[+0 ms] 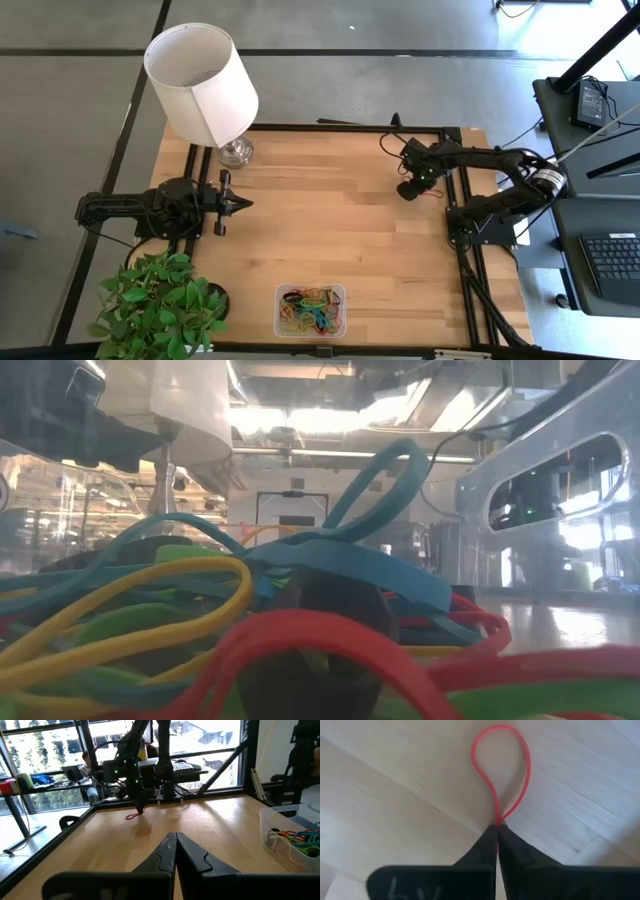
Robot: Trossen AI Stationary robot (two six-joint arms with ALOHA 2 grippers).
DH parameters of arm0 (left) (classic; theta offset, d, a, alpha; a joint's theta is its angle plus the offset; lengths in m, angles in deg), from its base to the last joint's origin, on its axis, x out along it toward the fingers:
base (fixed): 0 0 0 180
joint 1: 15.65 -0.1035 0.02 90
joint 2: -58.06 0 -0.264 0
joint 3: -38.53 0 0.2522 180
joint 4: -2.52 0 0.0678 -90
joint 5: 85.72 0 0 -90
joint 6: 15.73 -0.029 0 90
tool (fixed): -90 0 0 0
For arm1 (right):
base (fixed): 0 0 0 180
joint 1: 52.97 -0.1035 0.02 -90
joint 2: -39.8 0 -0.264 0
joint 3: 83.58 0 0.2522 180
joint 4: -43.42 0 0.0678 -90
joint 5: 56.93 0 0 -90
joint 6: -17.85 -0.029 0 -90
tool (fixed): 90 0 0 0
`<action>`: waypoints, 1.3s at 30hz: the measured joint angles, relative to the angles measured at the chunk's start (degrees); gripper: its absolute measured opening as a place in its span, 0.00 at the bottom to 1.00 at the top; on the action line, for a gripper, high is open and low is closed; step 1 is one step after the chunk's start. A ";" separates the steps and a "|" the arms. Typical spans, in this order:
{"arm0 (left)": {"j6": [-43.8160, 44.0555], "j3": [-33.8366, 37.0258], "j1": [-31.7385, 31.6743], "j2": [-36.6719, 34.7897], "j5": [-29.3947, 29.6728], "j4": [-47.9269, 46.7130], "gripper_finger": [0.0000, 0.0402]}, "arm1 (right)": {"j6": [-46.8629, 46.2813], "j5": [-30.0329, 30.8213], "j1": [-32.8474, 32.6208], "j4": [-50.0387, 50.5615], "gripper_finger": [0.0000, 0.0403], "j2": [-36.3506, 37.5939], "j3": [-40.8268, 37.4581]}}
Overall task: Pick and place rubber bands into bin
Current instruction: Put the red rubber band into the transparent bin
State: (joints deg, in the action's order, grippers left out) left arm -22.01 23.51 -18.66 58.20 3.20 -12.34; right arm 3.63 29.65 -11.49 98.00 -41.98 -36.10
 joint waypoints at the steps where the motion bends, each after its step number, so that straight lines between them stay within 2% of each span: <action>1: 0.01 0.00 0.00 0.00 0.00 0.00 0.01 | 0.34 -0.20 -0.02 -0.10 0.03 0.35 -0.10; 6: 0.04 0.00 0.00 0.00 -0.01 0.00 0.01 | 0.87 -3.49 -0.10 -1.44 0.01 4.80 -0.71; 10: 0.03 0.00 0.00 0.00 0.00 0.00 0.01 | 0.90 -7.04 -1.15 -1.60 0.00 12.58 -0.55; 13: 0.00 0.00 0.00 0.00 -0.02 0.00 0.01 | 1.28 -8.41 -4.39 -1.72 0.00 19.48 -0.53; 17: 0.00 0.00 0.00 0.00 0.00 0.02 0.01 | 0.31 -8.91 -12.68 -1.94 0.00 28.37 -0.42; 20: 0.04 0.00 0.00 0.01 -0.01 0.00 0.01 | -4.51 -8.90 -21.50 -4.59 0.00 33.41 -0.38; 24: 0.04 0.00 0.00 0.00 0.00 0.00 0.01 | -13.96 -3.33 -34.92 -10.81 0.00 36.27 -0.34; 28: 0.04 0.00 0.00 0.00 0.00 0.00 0.01 | -19.47 3.05 -48.30 -21.55 0.00 34.49 -0.30; 32: 0.04 0.00 0.00 0.00 0.00 0.00 0.01 | -20.17 9.50 -59.93 -33.39 0.00 28.77 1.48; 36: 0.04 0.00 0.00 0.00 0.00 0.00 0.01 | -19.49 15.55 -67.75 -35.43 0.00 19.00 9.11; 39: 0.00 0.00 0.00 0.00 0.00 0.00 0.01 | -17.43 15.83 -70.93 -35.39 0.00 10.03 17.12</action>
State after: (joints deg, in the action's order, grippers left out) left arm -22.01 23.51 -18.66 58.20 3.20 -12.34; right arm -13.79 45.48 -82.42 62.61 -31.96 -18.99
